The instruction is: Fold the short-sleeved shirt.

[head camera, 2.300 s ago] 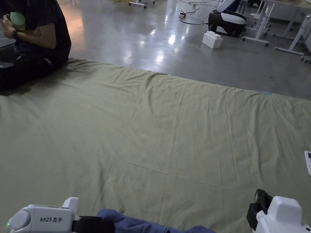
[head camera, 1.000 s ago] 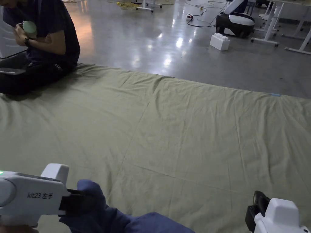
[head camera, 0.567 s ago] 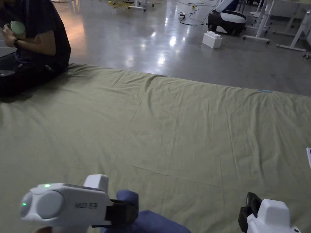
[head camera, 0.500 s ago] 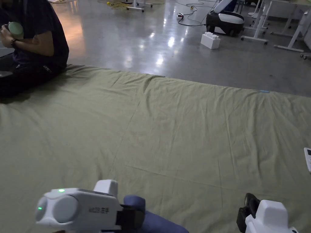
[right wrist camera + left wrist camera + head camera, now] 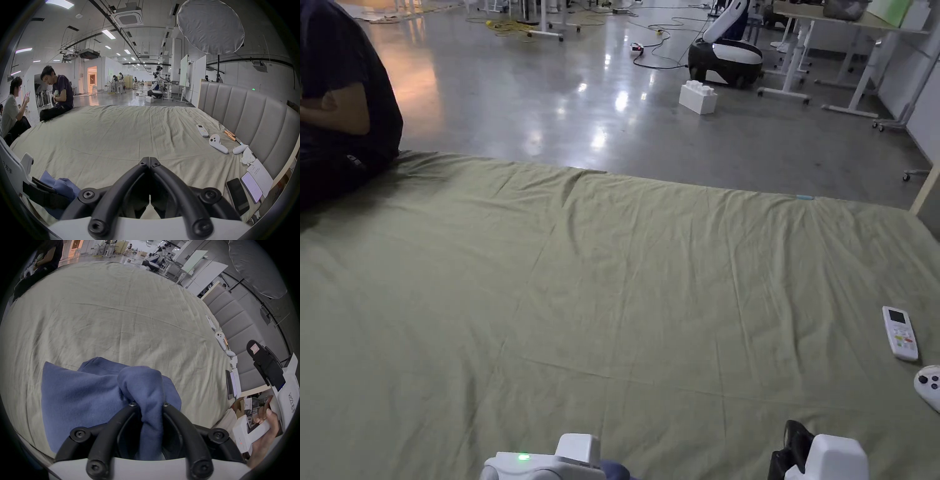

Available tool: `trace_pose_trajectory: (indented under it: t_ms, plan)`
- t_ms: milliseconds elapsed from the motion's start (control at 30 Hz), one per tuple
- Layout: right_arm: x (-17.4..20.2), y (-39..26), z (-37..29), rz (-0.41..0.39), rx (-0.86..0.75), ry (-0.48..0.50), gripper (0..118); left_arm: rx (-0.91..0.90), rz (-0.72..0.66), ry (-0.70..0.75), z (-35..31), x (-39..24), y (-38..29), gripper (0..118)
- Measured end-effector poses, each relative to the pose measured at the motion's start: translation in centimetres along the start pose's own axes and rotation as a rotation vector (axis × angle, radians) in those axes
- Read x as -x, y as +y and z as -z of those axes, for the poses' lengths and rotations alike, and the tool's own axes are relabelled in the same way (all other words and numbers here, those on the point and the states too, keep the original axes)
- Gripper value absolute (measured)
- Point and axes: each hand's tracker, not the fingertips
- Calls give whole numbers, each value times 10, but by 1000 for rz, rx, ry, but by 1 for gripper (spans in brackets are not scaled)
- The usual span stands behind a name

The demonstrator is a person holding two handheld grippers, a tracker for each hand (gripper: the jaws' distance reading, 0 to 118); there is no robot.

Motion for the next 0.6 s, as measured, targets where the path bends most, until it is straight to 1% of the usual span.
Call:
trace_pose_trajectory:
  t_ms: [67,100,167,200,233,400,433,467,500,533,600]
  plan:
    - [-1,-1,-1,4,3,-1,1,9,10,-23,-8,2,4,20]
    - [-2,-2,-1,5,4,-1,1,10,-6,-69,-14,6,6,27]
    - [-2,-2,-2,5,4,-3,1,1,-65,-166,-28,15,10,47]
    - [-3,-3,-2,6,4,-4,1,-11,-88,-209,-37,18,12,55]
    - [-4,-3,-2,7,5,-5,1,-23,-93,-236,-45,23,14,55]
    - [-7,-4,-3,18,6,-13,1,-70,-70,-239,-70,29,13,54]
    - [-8,-5,-3,19,7,-14,1,-68,-65,-233,-69,29,12,49]
    - [-8,-5,-3,20,7,-15,1,-59,-53,-226,-67,28,11,40]
    - [-8,-6,-3,21,9,-16,1,-42,-40,-219,-58,26,9,22]
    - [-8,-6,-3,22,11,-15,1,-23,-29,-209,-52,24,7,19]
    - [-8,-8,-4,25,15,-15,1,17,-12,-205,-35,16,0,17]
